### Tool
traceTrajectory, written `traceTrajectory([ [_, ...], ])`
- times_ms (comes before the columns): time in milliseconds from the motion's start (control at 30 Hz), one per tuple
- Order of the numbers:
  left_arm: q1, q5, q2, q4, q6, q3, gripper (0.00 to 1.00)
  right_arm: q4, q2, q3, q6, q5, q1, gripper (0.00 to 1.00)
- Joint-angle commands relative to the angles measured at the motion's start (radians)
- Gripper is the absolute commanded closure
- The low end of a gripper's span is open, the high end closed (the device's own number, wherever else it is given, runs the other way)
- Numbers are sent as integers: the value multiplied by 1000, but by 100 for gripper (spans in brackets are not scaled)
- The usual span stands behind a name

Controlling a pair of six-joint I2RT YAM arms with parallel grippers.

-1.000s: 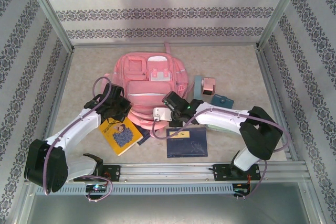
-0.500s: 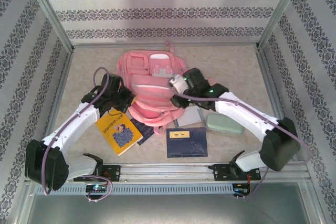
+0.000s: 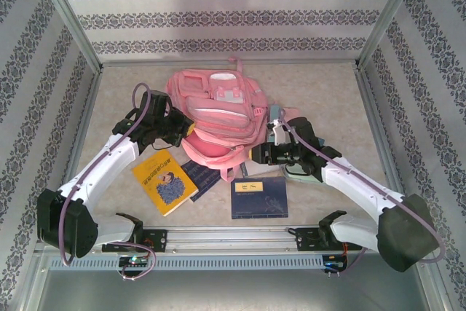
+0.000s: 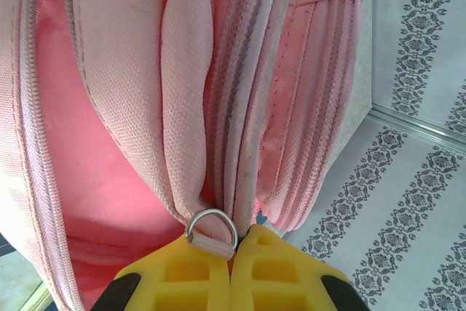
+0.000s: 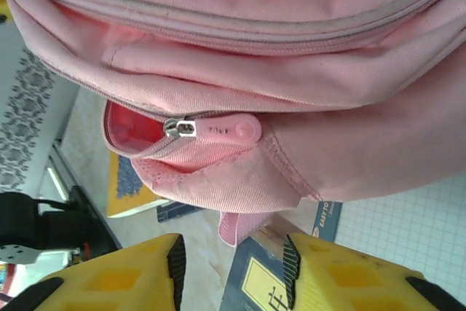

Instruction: Pack the student bag

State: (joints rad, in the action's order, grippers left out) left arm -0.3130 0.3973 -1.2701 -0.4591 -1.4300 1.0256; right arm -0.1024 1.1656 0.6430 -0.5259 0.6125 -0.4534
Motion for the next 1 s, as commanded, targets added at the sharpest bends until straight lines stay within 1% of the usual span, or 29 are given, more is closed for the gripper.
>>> traceTrajectory([
  [0,-3,46,14,49,-16,24,100,203,63,6,-71,147,36,55],
  [133,-3,44,24,41,-20,16,100,274,122,25,-61,189,45,52],
  [267,-3,49,27,48,-28,11,100,256,188,59,-26,220,56,51],
  [367,-2,48,24,46,-30,14,100,271,205,54,-24,234,59,51],
  [600,-3,56,15,59,-40,10,100,271,224,37,5,226,50,51],
  [767,-2,62,8,62,-41,11,100,279,244,42,24,195,30,50],
  [967,-3,67,9,67,-45,0,100,332,289,65,1,198,3,50],
])
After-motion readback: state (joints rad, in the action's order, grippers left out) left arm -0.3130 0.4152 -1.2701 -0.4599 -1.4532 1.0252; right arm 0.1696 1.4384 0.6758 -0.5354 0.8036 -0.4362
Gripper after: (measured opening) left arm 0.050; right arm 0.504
